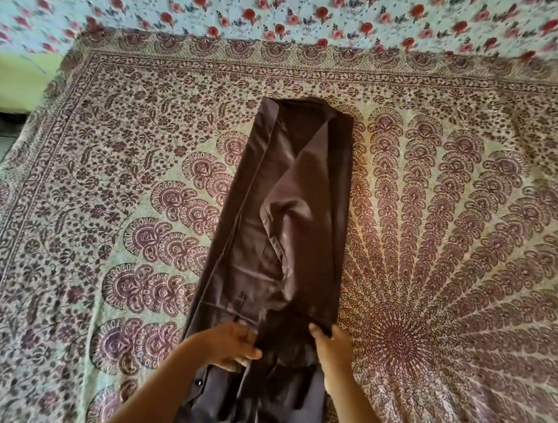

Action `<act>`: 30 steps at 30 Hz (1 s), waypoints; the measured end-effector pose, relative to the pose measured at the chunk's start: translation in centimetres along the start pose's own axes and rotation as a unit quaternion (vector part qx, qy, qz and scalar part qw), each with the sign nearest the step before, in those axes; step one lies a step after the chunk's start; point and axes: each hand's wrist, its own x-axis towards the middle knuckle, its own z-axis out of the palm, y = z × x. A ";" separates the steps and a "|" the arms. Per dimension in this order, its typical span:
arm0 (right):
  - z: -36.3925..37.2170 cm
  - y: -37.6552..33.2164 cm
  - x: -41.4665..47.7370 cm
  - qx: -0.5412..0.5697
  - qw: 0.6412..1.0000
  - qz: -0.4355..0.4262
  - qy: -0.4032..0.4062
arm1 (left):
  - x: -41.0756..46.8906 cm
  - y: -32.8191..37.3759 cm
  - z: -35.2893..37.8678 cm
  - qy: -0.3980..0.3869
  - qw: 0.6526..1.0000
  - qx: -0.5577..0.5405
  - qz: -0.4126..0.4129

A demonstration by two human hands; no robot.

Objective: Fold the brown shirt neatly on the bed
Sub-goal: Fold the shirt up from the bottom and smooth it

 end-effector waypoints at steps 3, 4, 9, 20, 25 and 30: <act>-0.5 0.6 0.2 0.012 0.994 0.063 -0.088 | 0.4 -0.4 0.5 0.038 0.999 0.019 0.001; -0.7 0.5 0.2 0.004 0.991 0.077 -0.106 | 0.4 -0.4 0.6 0.046 0.999 0.004 0.002; -2.0 0.3 0.9 -0.170 0.976 0.073 -0.117 | -0.3 -0.9 1.1 -0.019 0.997 0.043 -0.056; -3.0 -5.7 4.5 -0.446 0.887 -0.098 0.072 | 1.7 7.1 -4.6 0.215 0.955 0.202 0.034; -3.2 -10.7 8.7 -0.343 0.922 -0.165 0.068 | 3.1 13.9 -7.9 0.363 0.912 0.131 0.138; -2.6 -14.1 13.0 -0.212 0.957 -0.198 0.007 | 5.3 18.6 -9.6 0.395 0.894 0.142 0.155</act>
